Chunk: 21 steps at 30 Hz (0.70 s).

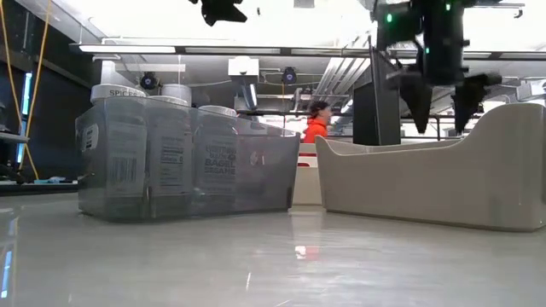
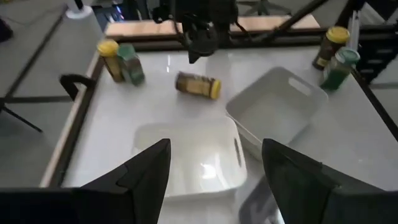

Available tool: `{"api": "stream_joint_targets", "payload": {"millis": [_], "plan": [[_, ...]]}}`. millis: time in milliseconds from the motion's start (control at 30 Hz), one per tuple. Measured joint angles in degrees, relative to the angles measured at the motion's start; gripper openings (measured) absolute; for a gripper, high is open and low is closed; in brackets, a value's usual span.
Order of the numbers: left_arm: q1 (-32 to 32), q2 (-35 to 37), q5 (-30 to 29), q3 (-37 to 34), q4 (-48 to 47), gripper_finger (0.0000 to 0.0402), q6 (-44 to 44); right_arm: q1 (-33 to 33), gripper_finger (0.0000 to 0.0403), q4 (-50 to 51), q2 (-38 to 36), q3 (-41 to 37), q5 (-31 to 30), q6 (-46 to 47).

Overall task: Sort spices by type
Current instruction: Put the yellow seasoning bottle into the white bin

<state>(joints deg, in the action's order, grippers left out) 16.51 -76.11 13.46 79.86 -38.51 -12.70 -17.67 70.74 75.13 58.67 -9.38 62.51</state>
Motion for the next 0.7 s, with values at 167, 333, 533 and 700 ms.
{"api": "stream_joint_targets", "payload": {"millis": [167, 333, 533, 700], "plan": [[-1.57, -0.02, 1.01, -3.81, 4.16, 0.0236, 3.23, -2.02, 0.0338, -9.83, -1.59, -8.26, 4.62, 5.63], [-3.56, 0.0, 2.61, -5.26, 12.16, 0.0236, 4.48, -3.02, 0.0338, -19.25, -1.61, -13.24, 4.87, 13.99], [-4.17, -0.13, 2.56, -5.25, 17.8, 0.0236, 5.04, -3.0, 0.0338, -23.6, 0.54, -16.13, 3.61, 20.03], [-4.17, -0.14, 2.55, -5.25, 19.17, 0.0236, 5.11, -2.97, 0.0338, -26.02, 4.11, -16.0, 2.39, 21.09]]}}
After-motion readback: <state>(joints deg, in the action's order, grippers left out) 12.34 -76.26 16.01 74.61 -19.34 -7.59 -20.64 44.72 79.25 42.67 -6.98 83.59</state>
